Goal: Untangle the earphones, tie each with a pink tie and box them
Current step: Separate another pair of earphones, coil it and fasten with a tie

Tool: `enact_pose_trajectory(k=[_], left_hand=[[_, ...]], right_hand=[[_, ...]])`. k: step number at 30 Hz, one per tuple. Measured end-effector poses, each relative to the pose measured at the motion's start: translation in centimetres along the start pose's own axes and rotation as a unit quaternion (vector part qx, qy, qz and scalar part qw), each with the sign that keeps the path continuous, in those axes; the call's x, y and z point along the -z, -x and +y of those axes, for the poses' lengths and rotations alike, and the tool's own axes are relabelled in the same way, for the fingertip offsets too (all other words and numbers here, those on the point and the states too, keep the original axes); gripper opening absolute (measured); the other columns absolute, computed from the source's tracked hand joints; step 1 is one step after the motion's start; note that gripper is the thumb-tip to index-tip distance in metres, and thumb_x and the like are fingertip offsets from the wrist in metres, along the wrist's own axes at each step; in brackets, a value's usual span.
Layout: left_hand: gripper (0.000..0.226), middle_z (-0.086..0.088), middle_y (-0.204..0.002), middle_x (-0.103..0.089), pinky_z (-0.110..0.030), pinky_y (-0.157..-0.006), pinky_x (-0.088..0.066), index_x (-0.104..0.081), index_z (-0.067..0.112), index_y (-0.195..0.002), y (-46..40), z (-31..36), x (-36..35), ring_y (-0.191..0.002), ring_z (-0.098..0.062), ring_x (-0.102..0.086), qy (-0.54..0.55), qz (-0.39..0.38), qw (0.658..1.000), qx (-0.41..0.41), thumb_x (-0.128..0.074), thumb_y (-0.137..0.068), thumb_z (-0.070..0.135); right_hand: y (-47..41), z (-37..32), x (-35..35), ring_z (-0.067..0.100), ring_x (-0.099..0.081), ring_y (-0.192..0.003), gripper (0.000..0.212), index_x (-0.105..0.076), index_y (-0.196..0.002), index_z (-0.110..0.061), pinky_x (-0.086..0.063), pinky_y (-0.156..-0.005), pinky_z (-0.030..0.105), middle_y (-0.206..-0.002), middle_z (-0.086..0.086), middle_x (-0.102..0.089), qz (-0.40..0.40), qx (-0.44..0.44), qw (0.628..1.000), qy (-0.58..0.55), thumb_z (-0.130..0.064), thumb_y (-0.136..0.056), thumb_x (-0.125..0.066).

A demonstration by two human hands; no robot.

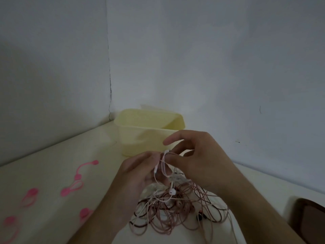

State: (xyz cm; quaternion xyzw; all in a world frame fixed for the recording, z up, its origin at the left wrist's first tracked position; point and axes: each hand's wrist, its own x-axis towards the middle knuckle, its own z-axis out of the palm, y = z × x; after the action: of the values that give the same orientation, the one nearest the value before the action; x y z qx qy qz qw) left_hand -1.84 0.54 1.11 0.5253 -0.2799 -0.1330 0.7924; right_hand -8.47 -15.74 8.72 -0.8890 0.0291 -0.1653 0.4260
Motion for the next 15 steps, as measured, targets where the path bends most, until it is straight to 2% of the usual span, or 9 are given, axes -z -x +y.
enact_pose_trajectory(k=[1,3,6,8,9,11,13,15], left_hand=[[0.035,-0.023,-0.088,-0.069,-0.041,-0.075,-0.056,-0.076,0.000,-0.104,0.0,0.0,0.0,-0.075,-0.034,-0.064,-0.010,-0.011,1.000,0.000,-0.061,-0.097,0.030],[0.029,-0.020,-0.082,-0.069,-0.039,-0.076,-0.057,-0.077,0.003,-0.106,0.2,0.0,-0.2,-0.072,-0.032,-0.064,-0.046,-0.017,0.999,-0.001,-0.070,-0.097,0.029],[0.019,-0.013,-0.068,-0.063,-0.031,-0.065,-0.053,-0.081,0.010,-0.097,0.2,0.0,-0.5,-0.060,-0.025,-0.058,-0.068,0.018,0.998,-0.002,-0.069,-0.090,0.023],[0.018,-0.012,-0.065,-0.059,-0.036,-0.062,-0.048,-0.081,0.010,-0.091,-0.1,-0.3,-0.2,-0.055,-0.023,-0.052,-0.054,0.070,0.996,0.001,-0.066,-0.093,0.019],[0.019,-0.011,-0.065,-0.057,-0.037,-0.061,-0.046,-0.081,0.009,-0.090,-0.3,-0.4,0.1,-0.054,-0.022,-0.049,-0.042,0.098,0.994,0.004,-0.064,-0.096,0.016],[0.023,-0.011,-0.066,-0.056,-0.036,-0.059,-0.043,-0.080,0.007,-0.087,-0.6,-0.5,0.7,-0.052,-0.020,-0.046,-0.014,0.137,0.990,0.015,-0.061,-0.100,0.013],[0.023,-0.011,-0.067,-0.056,-0.033,-0.055,-0.041,-0.079,0.007,-0.087,-0.7,-0.6,1.1,-0.051,-0.020,-0.045,-0.001,0.154,0.988,0.021,-0.061,-0.100,0.011],[0.023,-0.011,-0.068,-0.055,-0.031,-0.053,-0.037,-0.078,0.006,-0.088,-0.7,-0.7,1.2,-0.051,-0.020,-0.043,-0.007,0.157,0.987,0.021,-0.060,-0.101,0.010]], right_hand=[[0.0,0.1,-0.2,0.005,-0.067,-0.059,0.021,-0.074,-0.100,-0.037,-0.048,-0.055,0.020,-0.083,-0.012,-0.077,0.007,0.001,0.999,0.031,-0.025,-0.087,-0.084],[-0.1,0.4,-0.7,0.003,-0.065,-0.059,0.021,-0.072,-0.098,-0.037,-0.051,-0.056,0.020,-0.075,-0.012,-0.072,0.008,0.004,0.998,0.057,-0.023,-0.085,-0.081],[-0.1,0.6,-0.5,0.002,-0.053,-0.052,0.017,-0.072,-0.096,-0.033,-0.047,-0.054,0.021,-0.061,-0.010,-0.059,-0.008,0.016,0.998,0.058,-0.019,-0.088,-0.078],[-0.2,0.6,0.3,0.005,-0.045,-0.049,0.014,-0.076,-0.093,-0.027,-0.042,-0.052,0.020,-0.056,-0.010,-0.048,0.003,0.017,1.000,-0.004,-0.012,-0.092,-0.077],[-0.3,0.6,0.8,0.010,-0.042,-0.049,0.017,-0.078,-0.090,-0.023,-0.040,-0.052,0.023,-0.057,-0.004,-0.044,0.014,0.014,0.999,-0.050,-0.007,-0.094,-0.074],[-0.3,0.7,1.6,0.020,-0.038,-0.055,0.022,-0.081,-0.087,-0.017,-0.037,-0.062,0.035,-0.061,0.006,-0.038,0.039,0.006,0.988,-0.152,0.000,-0.094,-0.070],[-0.4,0.6,1.9,0.020,-0.035,-0.054,0.022,-0.079,-0.086,-0.008,-0.035,-0.070,0.043,-0.058,0.005,-0.033,0.057,0.002,0.963,-0.263,0.006,-0.093,-0.063],[-0.6,0.6,2.1,0.016,-0.027,-0.048,0.026,-0.076,-0.086,-0.004,-0.038,-0.067,0.038,-0.055,0.000,-0.027,0.073,-0.007,0.928,-0.364,0.009,-0.093,-0.054]])
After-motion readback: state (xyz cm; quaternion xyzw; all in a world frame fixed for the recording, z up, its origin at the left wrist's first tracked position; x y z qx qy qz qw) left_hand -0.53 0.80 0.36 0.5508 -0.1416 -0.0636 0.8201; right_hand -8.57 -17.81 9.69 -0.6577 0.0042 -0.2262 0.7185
